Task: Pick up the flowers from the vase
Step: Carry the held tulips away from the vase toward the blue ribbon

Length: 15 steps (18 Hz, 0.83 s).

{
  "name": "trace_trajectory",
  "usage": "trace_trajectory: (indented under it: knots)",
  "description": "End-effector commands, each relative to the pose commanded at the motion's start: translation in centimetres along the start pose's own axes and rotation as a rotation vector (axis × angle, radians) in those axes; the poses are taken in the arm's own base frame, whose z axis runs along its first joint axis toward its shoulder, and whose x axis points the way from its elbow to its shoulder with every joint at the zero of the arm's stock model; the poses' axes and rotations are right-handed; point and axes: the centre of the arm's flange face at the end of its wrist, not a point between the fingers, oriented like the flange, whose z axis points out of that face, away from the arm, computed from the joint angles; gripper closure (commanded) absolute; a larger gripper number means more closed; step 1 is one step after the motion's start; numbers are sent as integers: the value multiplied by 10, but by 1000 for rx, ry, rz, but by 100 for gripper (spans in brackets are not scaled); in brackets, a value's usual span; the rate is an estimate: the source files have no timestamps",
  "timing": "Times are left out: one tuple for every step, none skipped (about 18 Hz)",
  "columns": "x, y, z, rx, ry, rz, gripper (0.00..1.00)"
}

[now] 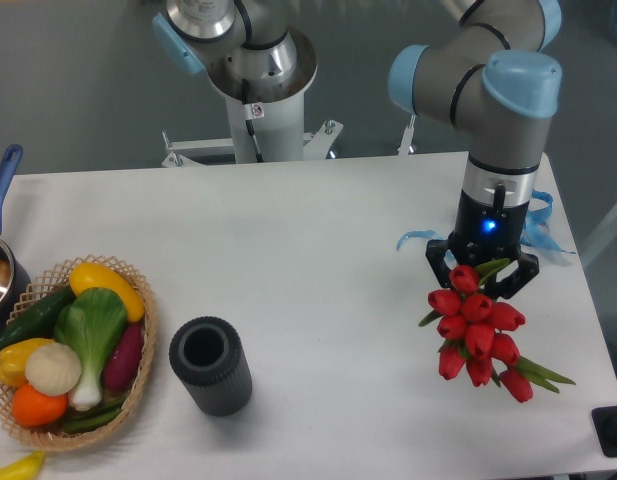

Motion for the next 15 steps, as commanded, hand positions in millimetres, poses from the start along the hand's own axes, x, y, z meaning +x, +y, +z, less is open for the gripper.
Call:
trace_trajectory:
  knots:
    - [-1, -1, -1, 1, -4, 3, 75]
    - [-1, -1, -2, 0, -5, 7, 74]
    - [-3, -1, -2, -8, -13, 21, 74]
    - [-3, -1, -4, -29, -29, 43, 74]
    - [2, -5, -2, -54, -34, 70, 74]
    - [7, -12, -1, -78, -43, 99, 74]
    - [8, -17, 0, -104, -41, 126, 75]
    - [3, -21, 2, -129, -36, 143, 75]
    - [0, -26, 1, -152, -18, 146, 75]
    - [1, -34, 2, -176, -4, 154, 75]
    - [0, -38, 4, -202, -2, 161, 75]
    - [0, -39, 6, -218, -7, 165, 75]
    - [3, -40, 11, -239, -9, 174, 75]
    - [8, -39, 17, -266, -11, 183, 75]
    - [14, -43, 22, -286, -20, 199, 75]
